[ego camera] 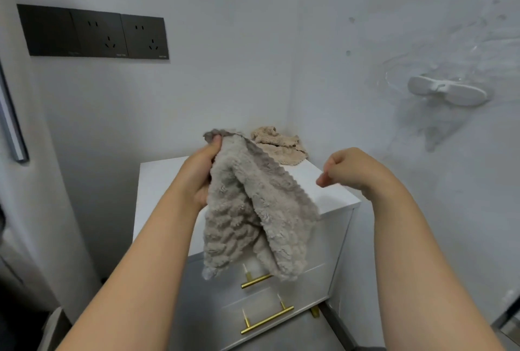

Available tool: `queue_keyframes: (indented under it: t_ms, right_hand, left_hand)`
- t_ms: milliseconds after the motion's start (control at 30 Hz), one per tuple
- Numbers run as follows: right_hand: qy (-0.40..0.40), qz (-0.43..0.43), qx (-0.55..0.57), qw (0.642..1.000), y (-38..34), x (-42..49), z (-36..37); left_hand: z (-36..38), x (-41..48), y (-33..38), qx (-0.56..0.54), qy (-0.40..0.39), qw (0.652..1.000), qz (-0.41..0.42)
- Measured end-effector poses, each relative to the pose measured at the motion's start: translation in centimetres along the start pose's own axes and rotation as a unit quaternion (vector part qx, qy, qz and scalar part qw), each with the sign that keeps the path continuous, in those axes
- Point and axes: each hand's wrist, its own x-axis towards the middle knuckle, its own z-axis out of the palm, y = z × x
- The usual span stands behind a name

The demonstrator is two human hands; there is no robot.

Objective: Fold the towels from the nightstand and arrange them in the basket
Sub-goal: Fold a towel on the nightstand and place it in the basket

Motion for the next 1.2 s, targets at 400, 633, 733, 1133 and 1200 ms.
queue_keyframes:
  t_ms: [400,633,733,1133,1200]
  right_hand:
    - [-0.211,-0.099,-0.111,0.966,1.3,1.5,3.5]
    - [-0.177,-0.084,-0.085,0.977,-0.6,1.7,-0.9]
    - [0.108,-0.088,-0.139,0.980,-1.1,4.4,1.3]
    - [0.220,0.007,-0.194,0.956,1.5,7.3,8.8]
    - [0.147,0.067,-0.196,0.967,1.4,7.3,8.2]
  left_hand:
    - [2.4,0.6,0.8,0.123,-0.098,0.988,-0.004]
    - [-0.9,1.3,3.3,0.080,-0.134,0.986,-0.053]
    - [-1.8,3.2,3.1,0.118,0.039,0.992,-0.007]
    - [-3.9,7.2,-2.4,0.729,0.103,0.648,0.194]
    - [-3.8,7.1,-3.0,0.789,-0.016,0.609,0.085]
